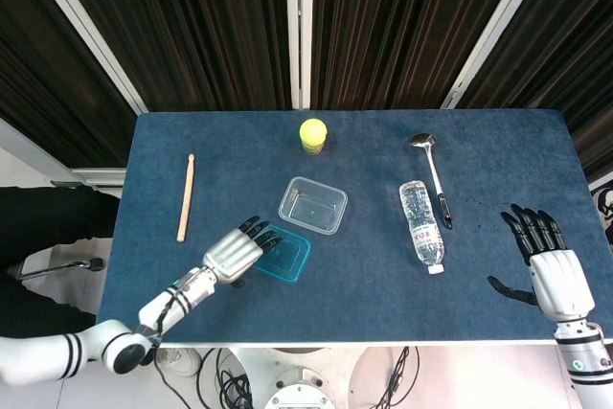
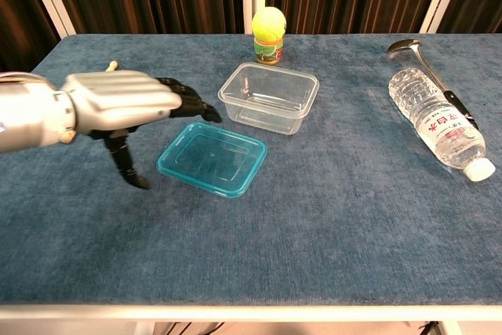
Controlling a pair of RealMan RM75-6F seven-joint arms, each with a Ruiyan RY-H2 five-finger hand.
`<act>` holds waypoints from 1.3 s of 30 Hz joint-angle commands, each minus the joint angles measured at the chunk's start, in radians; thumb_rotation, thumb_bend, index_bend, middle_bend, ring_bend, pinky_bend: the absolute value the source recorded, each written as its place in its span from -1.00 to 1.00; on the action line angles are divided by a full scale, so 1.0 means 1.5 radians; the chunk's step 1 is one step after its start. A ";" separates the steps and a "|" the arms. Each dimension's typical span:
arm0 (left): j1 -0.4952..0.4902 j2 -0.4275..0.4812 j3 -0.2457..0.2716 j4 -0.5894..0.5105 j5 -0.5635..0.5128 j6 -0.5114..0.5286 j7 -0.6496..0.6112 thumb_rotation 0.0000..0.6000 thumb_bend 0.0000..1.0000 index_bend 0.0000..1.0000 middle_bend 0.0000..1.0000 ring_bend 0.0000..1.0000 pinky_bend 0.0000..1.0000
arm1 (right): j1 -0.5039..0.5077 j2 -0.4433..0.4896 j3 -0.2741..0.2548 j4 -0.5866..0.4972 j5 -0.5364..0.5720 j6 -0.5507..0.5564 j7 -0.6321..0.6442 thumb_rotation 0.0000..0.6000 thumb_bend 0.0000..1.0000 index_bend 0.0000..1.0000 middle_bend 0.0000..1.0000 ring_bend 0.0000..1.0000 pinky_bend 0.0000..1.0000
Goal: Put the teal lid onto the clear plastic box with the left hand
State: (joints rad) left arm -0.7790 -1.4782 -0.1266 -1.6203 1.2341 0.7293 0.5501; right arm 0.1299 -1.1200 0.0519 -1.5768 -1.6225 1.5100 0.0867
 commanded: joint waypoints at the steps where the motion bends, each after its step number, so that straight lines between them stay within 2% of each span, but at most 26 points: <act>1: -0.056 -0.040 -0.023 0.029 -0.102 -0.032 0.059 1.00 -1.00 -0.87 -0.80 -1.00 -0.89 | -0.001 0.000 0.000 0.003 0.002 0.000 0.005 1.00 -0.86 -1.00 -1.00 -1.00 -1.00; 11: -0.151 -0.072 -0.002 0.035 -0.309 0.000 0.167 1.00 -1.00 -0.94 -0.87 -1.00 -0.89 | -0.001 -0.001 0.000 0.016 0.007 0.000 0.020 1.00 -0.86 -1.00 -1.00 -1.00 -1.00; 20: -0.213 -0.087 0.042 0.021 -0.416 0.062 0.254 1.00 -1.00 -0.85 -0.87 -1.00 -0.89 | -0.001 -0.001 0.000 0.025 0.012 0.000 0.034 1.00 -0.86 -1.00 -1.00 -1.00 -1.00; 25: -0.233 -0.096 0.055 0.019 -0.448 0.078 0.270 1.00 -1.00 -0.79 -0.86 -1.00 -0.90 | -0.001 -0.002 -0.001 0.028 0.011 0.001 0.037 1.00 -0.86 -1.00 -1.00 -1.00 -1.00; 30: -0.242 -0.098 0.062 0.017 -0.462 0.088 0.262 1.00 -1.00 -0.65 -0.75 -0.99 -0.89 | -0.005 -0.001 -0.001 0.029 0.014 0.006 0.041 1.00 -0.86 -1.00 -1.00 -1.00 -1.00; 35: -0.239 -0.094 0.070 0.012 -0.437 0.099 0.241 1.00 -0.94 -0.42 -0.50 -0.75 -0.86 | -0.007 -0.002 -0.002 0.029 0.012 0.007 0.041 1.00 -0.86 -1.00 -1.00 -1.00 -1.00; 39: -0.230 -0.080 0.074 -0.005 -0.407 0.113 0.220 1.00 -0.84 -0.34 -0.39 -0.64 -0.81 | -0.008 -0.001 -0.003 0.027 0.009 0.011 0.039 1.00 -0.86 -1.00 -1.00 -1.00 -1.00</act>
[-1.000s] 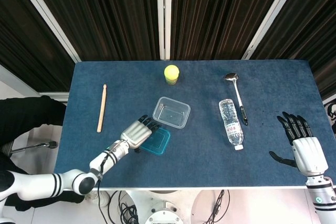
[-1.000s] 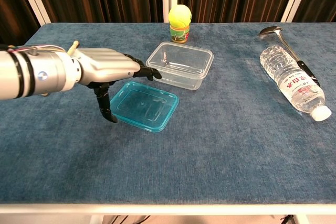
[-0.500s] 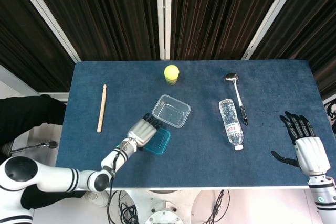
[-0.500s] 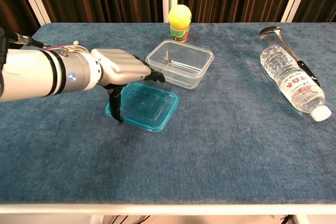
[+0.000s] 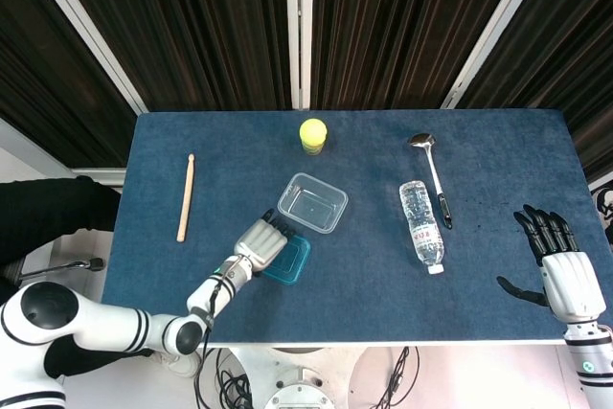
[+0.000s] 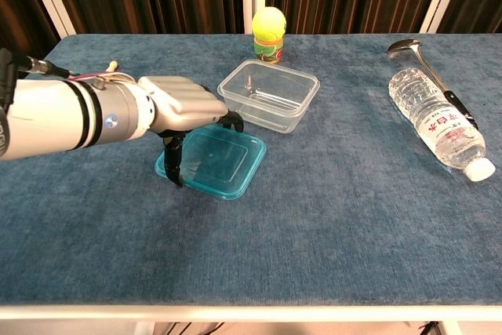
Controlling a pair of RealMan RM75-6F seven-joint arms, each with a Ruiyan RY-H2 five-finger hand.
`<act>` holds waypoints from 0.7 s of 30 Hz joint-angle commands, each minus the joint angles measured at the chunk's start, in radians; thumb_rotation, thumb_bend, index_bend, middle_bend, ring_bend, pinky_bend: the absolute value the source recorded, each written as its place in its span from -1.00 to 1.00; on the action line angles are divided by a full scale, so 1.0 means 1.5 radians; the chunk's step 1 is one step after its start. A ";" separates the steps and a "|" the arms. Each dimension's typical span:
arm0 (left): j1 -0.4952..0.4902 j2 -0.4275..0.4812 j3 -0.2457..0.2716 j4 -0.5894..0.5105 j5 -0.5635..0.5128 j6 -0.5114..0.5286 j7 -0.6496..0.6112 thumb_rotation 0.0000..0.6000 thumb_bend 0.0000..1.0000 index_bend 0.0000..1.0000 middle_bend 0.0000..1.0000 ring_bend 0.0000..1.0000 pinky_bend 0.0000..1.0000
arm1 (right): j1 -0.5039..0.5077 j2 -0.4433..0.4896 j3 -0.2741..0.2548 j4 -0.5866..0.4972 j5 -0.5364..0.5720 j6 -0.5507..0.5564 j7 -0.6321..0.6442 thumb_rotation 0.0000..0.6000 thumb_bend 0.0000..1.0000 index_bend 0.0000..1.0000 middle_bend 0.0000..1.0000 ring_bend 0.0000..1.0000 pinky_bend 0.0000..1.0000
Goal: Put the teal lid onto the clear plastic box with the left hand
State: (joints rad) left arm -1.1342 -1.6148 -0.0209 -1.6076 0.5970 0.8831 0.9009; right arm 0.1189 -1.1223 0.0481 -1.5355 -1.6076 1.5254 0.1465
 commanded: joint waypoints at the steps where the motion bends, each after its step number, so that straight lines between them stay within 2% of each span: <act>1: 0.011 0.020 0.005 -0.023 0.027 0.015 -0.021 1.00 -0.82 -0.34 -0.39 -0.64 -0.81 | -0.001 0.001 0.000 -0.002 -0.002 0.003 -0.001 1.00 -0.86 -1.00 -1.00 -1.00 -1.00; 7: 0.027 0.092 0.005 -0.095 0.067 0.052 -0.041 1.00 -0.81 -0.34 -0.38 -0.64 -0.81 | -0.003 0.005 0.000 -0.005 -0.006 0.009 -0.004 1.00 -0.86 -1.00 -1.00 -1.00 -1.00; 11: 0.002 0.128 -0.016 -0.107 0.068 0.048 -0.025 1.00 -0.82 -0.34 -0.38 -0.64 -0.84 | -0.002 0.003 0.000 -0.006 -0.005 0.007 -0.005 1.00 -0.86 -1.00 -1.00 -1.00 -1.00; 16: -0.069 0.112 -0.061 -0.027 0.048 -0.045 -0.027 1.00 -0.81 -0.33 -0.38 -0.64 -0.91 | -0.004 0.004 -0.001 -0.009 0.001 0.004 -0.011 1.00 -0.86 -1.00 -1.00 -1.00 -1.00; 21: -0.154 0.063 -0.082 0.101 -0.005 -0.159 -0.035 1.00 -0.81 -0.33 -0.38 -0.64 -0.93 | -0.008 0.014 0.003 -0.020 0.017 0.001 -0.019 1.00 -0.86 -1.00 -1.00 -1.00 -1.00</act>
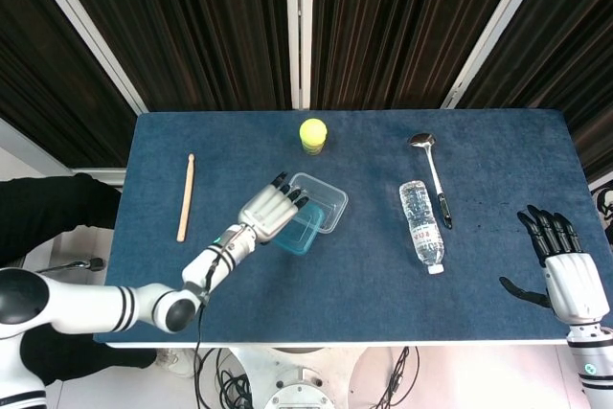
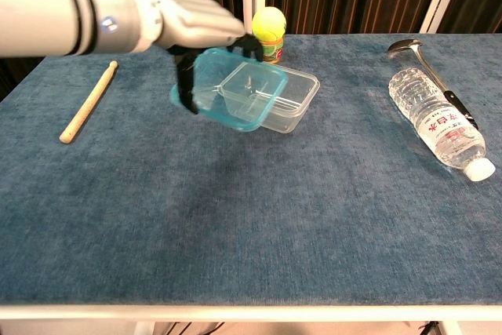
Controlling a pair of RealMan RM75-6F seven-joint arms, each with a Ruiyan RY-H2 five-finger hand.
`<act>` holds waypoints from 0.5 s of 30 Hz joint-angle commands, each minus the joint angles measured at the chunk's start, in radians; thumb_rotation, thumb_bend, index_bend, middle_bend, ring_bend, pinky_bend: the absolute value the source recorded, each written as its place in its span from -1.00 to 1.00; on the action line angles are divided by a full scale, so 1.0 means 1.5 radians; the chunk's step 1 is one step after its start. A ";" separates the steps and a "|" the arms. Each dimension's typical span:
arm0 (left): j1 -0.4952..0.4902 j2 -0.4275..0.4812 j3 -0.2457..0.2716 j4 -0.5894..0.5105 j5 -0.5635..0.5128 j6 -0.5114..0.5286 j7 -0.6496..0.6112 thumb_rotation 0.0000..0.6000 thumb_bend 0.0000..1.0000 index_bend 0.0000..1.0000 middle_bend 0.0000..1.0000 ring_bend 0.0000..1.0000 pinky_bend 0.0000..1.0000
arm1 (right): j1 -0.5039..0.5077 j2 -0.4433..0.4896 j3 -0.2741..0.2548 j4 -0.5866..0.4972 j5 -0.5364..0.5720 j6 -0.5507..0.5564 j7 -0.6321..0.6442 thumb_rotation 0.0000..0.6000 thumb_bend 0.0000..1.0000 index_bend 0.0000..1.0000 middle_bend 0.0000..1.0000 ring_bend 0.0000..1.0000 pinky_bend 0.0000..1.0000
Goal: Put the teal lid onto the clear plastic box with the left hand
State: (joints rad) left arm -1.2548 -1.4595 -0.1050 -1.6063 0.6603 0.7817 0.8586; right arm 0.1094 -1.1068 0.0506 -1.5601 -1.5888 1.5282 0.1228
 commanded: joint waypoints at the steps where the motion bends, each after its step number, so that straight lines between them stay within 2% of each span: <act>1: -0.087 -0.049 -0.025 0.121 -0.060 -0.109 -0.008 1.00 -0.82 -0.33 -0.38 -0.64 -0.93 | -0.002 0.005 0.002 -0.005 0.006 -0.001 -0.006 1.00 -0.86 -1.00 -1.00 -1.00 -1.00; 5: -0.148 -0.085 -0.012 0.215 -0.109 -0.169 -0.013 1.00 -0.81 -0.34 -0.38 -0.64 -0.93 | -0.005 0.010 0.006 -0.015 0.018 -0.003 -0.015 1.00 -0.86 -1.00 -1.00 -1.00 -1.00; 8: -0.180 -0.102 0.012 0.263 -0.121 -0.194 -0.011 1.00 -0.81 -0.34 -0.38 -0.64 -0.93 | -0.007 0.011 0.007 -0.017 0.026 -0.006 -0.018 1.00 -0.86 -1.00 -1.00 -1.00 -1.00; 15: -0.230 -0.115 0.054 0.316 -0.146 -0.247 -0.044 1.00 -0.81 -0.35 -0.39 -0.64 -0.94 | -0.006 0.008 0.012 -0.016 0.044 -0.017 -0.021 1.00 -0.86 -1.00 -1.00 -1.00 -1.00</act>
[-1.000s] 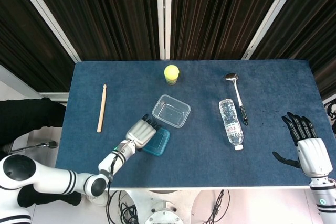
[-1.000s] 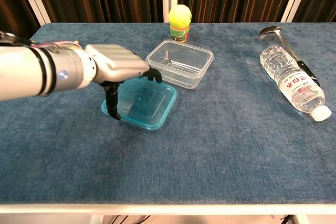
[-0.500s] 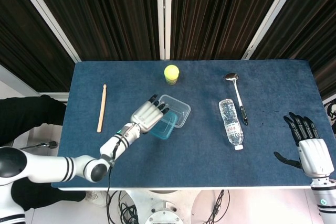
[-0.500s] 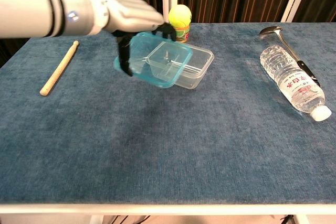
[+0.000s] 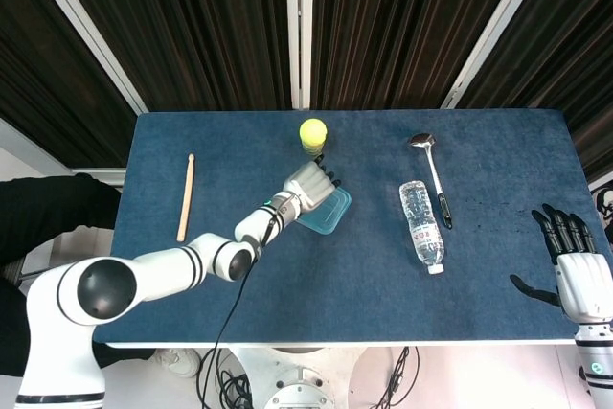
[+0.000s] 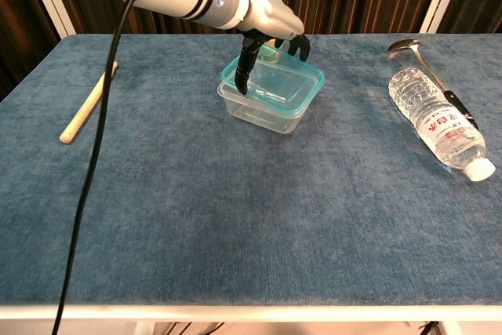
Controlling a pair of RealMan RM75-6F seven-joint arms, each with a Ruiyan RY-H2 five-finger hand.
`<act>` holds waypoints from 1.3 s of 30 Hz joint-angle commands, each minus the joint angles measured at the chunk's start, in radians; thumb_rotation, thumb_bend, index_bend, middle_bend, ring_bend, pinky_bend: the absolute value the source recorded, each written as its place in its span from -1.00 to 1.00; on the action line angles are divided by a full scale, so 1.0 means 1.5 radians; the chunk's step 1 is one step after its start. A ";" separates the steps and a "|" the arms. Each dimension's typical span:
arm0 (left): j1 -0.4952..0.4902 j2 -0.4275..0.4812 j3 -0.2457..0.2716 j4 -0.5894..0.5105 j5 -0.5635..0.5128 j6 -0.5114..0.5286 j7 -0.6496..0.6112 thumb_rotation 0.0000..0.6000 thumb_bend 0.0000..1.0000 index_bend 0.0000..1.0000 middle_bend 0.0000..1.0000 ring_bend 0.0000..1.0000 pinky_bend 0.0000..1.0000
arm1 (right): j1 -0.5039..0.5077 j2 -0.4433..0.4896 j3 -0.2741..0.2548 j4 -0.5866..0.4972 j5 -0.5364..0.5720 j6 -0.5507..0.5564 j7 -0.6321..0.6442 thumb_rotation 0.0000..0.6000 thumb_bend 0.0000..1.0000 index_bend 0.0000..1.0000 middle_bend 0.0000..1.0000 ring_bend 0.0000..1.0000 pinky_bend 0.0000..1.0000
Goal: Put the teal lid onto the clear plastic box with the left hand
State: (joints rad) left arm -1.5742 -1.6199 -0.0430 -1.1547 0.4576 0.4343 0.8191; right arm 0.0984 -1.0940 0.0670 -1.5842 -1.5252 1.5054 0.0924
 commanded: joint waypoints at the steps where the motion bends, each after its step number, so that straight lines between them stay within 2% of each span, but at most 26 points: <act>1: -0.022 -0.009 0.015 0.019 -0.012 -0.019 -0.025 1.00 -0.81 -0.35 -0.39 -0.64 -0.94 | 0.002 -0.001 0.002 0.000 0.002 -0.003 -0.002 1.00 -0.86 -1.00 -1.00 -1.00 -1.00; 11: -0.056 -0.015 0.058 0.045 -0.003 -0.041 -0.091 1.00 -0.81 -0.35 -0.39 -0.64 -0.94 | 0.006 -0.003 0.006 -0.002 0.007 -0.012 -0.006 1.00 -0.86 -1.00 -1.00 -1.00 -1.00; 22: -0.076 -0.023 0.101 0.059 0.007 -0.034 -0.137 1.00 -0.81 -0.36 -0.40 -0.64 -0.94 | 0.003 -0.002 0.007 -0.001 0.007 -0.009 -0.003 1.00 -0.86 -1.00 -1.00 -1.00 -1.00; 30: -0.101 -0.024 0.145 0.046 -0.048 -0.015 -0.147 1.00 -0.82 -0.37 -0.40 -0.64 -0.94 | 0.002 -0.003 0.007 0.001 0.004 -0.007 0.000 1.00 -0.86 -1.00 -1.00 -1.00 -1.00; 39: -0.131 -0.015 0.170 -0.003 -0.104 0.026 -0.141 1.00 -0.82 -0.39 -0.42 -0.64 -0.94 | -0.002 -0.001 0.005 0.002 0.000 -0.002 0.005 1.00 -0.86 -1.00 -1.00 -1.00 -1.00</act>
State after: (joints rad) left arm -1.7643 -1.6461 0.2062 -1.1477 0.3124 0.4662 0.6050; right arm 0.0956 -1.0961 0.0741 -1.5814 -1.5254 1.5025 0.0996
